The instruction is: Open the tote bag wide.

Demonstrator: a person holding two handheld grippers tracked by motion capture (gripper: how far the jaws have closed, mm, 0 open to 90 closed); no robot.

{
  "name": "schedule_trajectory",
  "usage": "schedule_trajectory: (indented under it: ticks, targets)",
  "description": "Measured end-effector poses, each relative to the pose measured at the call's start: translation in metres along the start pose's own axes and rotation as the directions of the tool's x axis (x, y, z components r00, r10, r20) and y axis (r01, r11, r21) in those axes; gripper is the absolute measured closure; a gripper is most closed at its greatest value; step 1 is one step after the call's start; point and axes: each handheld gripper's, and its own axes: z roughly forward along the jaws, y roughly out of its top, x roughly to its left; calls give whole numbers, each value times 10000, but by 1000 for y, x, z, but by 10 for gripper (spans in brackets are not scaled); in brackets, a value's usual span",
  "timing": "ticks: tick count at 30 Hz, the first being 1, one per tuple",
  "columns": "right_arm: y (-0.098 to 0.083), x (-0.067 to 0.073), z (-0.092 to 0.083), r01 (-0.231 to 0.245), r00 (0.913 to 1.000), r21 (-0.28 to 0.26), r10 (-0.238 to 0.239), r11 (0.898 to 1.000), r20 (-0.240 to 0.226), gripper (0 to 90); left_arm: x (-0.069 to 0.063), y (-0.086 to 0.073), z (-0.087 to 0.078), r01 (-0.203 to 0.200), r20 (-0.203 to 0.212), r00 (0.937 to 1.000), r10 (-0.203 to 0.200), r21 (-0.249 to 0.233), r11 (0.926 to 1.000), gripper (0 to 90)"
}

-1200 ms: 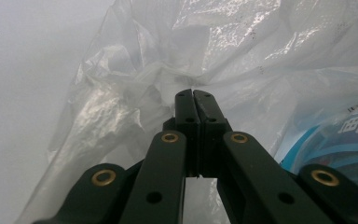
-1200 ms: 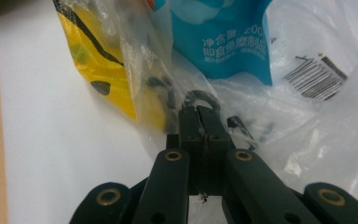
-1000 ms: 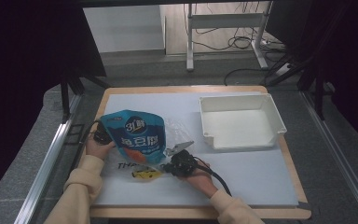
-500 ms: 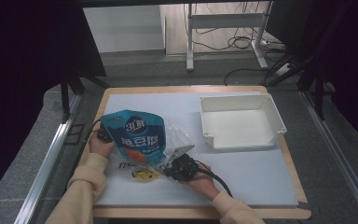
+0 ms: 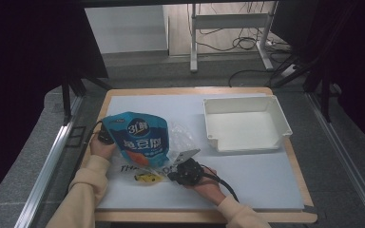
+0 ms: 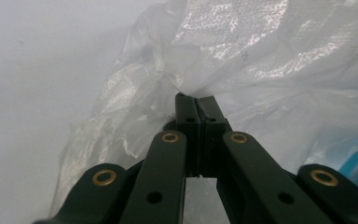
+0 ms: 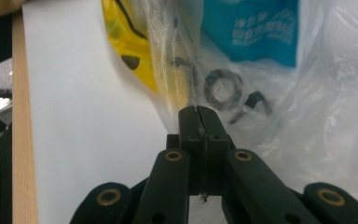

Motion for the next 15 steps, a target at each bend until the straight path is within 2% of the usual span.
schedule_trajectory:
  ticks: [3,5,6,12,13,15]
  targets:
    - [3,-1,-5,-56,10000,-270,58,9996,70,889,0,0,-17,264,196,9995,-253,-538,9982,899]
    - [5,-2,-9,-36,9999,-441,43,9990,145,889,1,-1,-35,501,401,9981,-461,-1049,9932,897]
    - [5,-2,-9,-36,9999,-441,43,9990,145,889,1,-1,-35,501,401,9981,-461,-1049,9932,898]
    - [8,-2,-14,-22,9997,-634,37,9980,226,889,-6,-2,-64,348,320,9990,-303,-1498,9881,898]
    - [10,-1,-15,-18,9997,-695,35,9976,241,889,-8,-4,-73,354,305,9991,-309,-1596,9865,899]
    - [11,-2,-18,11,9996,-817,11,9967,275,889,-10,-5,-79,262,245,9994,-225,-1640,9861,899]
